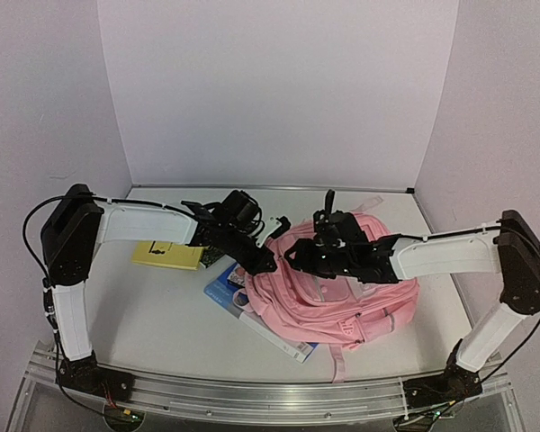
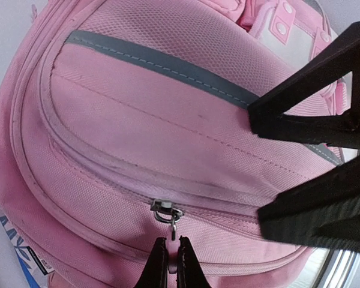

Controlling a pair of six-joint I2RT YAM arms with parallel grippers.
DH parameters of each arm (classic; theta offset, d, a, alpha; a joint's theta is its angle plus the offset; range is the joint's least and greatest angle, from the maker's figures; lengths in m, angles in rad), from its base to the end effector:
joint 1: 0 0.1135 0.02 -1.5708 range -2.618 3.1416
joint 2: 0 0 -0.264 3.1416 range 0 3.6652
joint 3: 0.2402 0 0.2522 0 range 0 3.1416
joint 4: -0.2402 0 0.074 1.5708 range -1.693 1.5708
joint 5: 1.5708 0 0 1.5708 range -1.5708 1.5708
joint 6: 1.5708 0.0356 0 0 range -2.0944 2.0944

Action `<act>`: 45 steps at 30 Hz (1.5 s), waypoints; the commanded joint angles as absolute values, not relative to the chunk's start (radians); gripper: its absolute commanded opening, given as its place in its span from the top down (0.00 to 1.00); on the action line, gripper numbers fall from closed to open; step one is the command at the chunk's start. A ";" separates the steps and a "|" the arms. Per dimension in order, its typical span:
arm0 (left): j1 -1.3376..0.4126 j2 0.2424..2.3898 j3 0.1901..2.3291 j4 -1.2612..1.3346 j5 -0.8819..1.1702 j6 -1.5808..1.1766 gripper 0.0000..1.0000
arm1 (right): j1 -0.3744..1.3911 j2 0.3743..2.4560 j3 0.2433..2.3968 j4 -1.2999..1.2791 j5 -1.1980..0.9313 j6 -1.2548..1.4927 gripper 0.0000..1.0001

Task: Pack the student bag
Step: Zip the student bag at the center of the board.

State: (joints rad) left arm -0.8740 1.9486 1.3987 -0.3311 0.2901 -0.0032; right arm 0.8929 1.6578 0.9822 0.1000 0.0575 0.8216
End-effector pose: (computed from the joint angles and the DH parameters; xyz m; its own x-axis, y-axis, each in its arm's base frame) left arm 0.2658 -0.3335 0.1986 -0.4978 0.5900 -0.6357 0.8501 0.4772 -0.2227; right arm 0.2296 0.2818 0.2105 -0.7797 0.1972 -0.5942 -0.2590 0.7624 0.5929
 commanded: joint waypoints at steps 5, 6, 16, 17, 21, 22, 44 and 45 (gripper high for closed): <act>-0.890 1.894 1.370 -0.307 0.264 -0.111 1.00 | 0.887 1.427 0.875 -0.045 0.167 0.825 0.39; -0.890 1.896 1.371 -0.309 0.263 -0.110 1.00 | 0.885 1.406 0.860 -0.066 0.181 0.825 0.37; -0.890 1.900 1.361 -0.310 0.286 -0.099 1.00 | 0.782 1.410 0.760 -0.130 0.022 0.752 0.39; -0.890 1.903 1.362 -0.311 0.289 -0.102 1.00 | 0.779 1.422 0.756 -0.130 0.011 0.746 0.40; -0.890 1.914 1.373 -0.325 0.290 -0.114 1.00 | 0.756 1.474 0.725 -0.128 -0.030 0.727 0.43; -0.890 1.913 1.372 -0.325 0.290 -0.115 1.00 | 0.752 1.491 0.722 -0.125 -0.042 0.721 0.45; -0.918 1.859 1.266 -0.328 0.312 -0.138 1.00 | 0.749 1.657 0.841 -0.073 -0.013 0.901 1.00; -0.922 1.853 1.257 -0.321 0.316 -0.145 1.00 | 0.749 1.661 0.847 -0.071 -0.009 0.912 1.00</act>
State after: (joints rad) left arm -0.8741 1.9051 1.3054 -0.3056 0.2486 -0.1285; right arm 0.7367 1.6047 0.8123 -0.0951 -0.0224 0.8322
